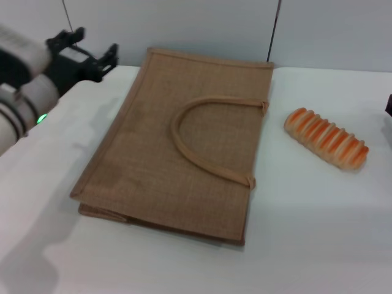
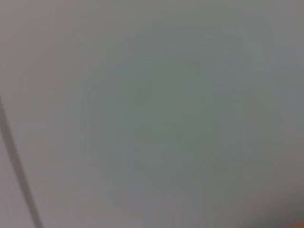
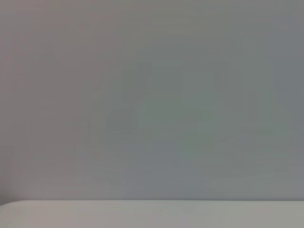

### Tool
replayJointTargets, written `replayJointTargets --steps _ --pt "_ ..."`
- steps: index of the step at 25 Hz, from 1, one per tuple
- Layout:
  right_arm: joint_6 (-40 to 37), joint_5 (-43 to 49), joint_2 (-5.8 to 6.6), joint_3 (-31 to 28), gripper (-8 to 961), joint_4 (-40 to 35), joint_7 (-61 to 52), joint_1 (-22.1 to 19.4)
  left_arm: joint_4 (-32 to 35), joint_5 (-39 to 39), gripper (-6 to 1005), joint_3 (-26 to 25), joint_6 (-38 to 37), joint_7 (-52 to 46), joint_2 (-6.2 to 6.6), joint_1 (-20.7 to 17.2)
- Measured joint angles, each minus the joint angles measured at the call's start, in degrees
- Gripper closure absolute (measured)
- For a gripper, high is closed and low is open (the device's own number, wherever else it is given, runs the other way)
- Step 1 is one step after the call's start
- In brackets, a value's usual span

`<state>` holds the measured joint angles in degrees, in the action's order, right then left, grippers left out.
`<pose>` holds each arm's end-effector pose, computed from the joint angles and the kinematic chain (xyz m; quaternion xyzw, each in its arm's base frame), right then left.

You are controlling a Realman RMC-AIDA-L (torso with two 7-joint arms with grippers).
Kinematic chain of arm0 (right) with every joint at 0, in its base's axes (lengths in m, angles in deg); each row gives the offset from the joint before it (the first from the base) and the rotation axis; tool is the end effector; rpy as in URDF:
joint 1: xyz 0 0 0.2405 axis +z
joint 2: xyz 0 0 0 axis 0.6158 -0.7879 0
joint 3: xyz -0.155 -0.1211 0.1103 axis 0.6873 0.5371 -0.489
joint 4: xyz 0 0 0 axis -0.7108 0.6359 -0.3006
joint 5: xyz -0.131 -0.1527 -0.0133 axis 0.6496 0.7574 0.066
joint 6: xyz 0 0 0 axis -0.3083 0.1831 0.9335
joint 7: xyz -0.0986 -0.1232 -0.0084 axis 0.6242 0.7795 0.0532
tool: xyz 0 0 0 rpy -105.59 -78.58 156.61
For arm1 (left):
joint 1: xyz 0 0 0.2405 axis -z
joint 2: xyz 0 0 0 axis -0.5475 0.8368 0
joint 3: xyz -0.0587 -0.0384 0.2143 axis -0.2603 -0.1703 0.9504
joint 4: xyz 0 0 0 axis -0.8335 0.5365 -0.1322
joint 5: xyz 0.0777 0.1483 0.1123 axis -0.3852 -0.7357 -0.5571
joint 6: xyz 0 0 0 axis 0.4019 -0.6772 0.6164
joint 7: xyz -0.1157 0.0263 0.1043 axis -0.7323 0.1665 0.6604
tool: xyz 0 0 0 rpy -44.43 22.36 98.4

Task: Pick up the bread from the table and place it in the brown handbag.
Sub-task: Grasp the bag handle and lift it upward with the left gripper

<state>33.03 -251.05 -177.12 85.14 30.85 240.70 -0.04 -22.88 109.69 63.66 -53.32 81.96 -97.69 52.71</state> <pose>0.3287 0.3964 0.0178 -0.6987 0.3646 0.1599 0.5943 -0.2340 0.4006 0.0378 -0.7964 -0.1588 -0.1848 0.5536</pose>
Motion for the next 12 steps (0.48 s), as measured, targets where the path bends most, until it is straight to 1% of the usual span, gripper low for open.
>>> replayJointTargets --steps 3,5,7,8,10,12 --pt "0.0 0.02 0.01 0.05 184 0.0 0.0 0.0 7.45 -7.99 276 3.76 -7.93 -8.15 0.1 -0.87" --pt "0.0 0.02 0.02 0.06 184 0.01 0.0 0.0 10.86 -10.72 276 4.84 -10.08 -14.22 0.21 -1.87" --pt "0.0 0.02 0.03 0.06 184 0.01 0.0 0.0 13.23 -12.74 277 5.3 -10.56 -21.1 0.89 -2.57" --pt "-0.01 0.02 0.03 0.06 184 0.01 0.0 -0.02 14.11 -13.74 277 5.6 -10.55 -24.44 1.48 -2.76" --pt "0.05 0.02 0.03 0.02 184 0.01 0.0 -0.15 15.55 -16.86 278 6.66 -10.24 -32.16 3.33 -2.89" --pt "0.76 0.0 -0.04 -0.11 184 0.01 0.0 -0.33 15.96 -19.92 278 7.51 -10.07 -37.8 4.98 -2.77"
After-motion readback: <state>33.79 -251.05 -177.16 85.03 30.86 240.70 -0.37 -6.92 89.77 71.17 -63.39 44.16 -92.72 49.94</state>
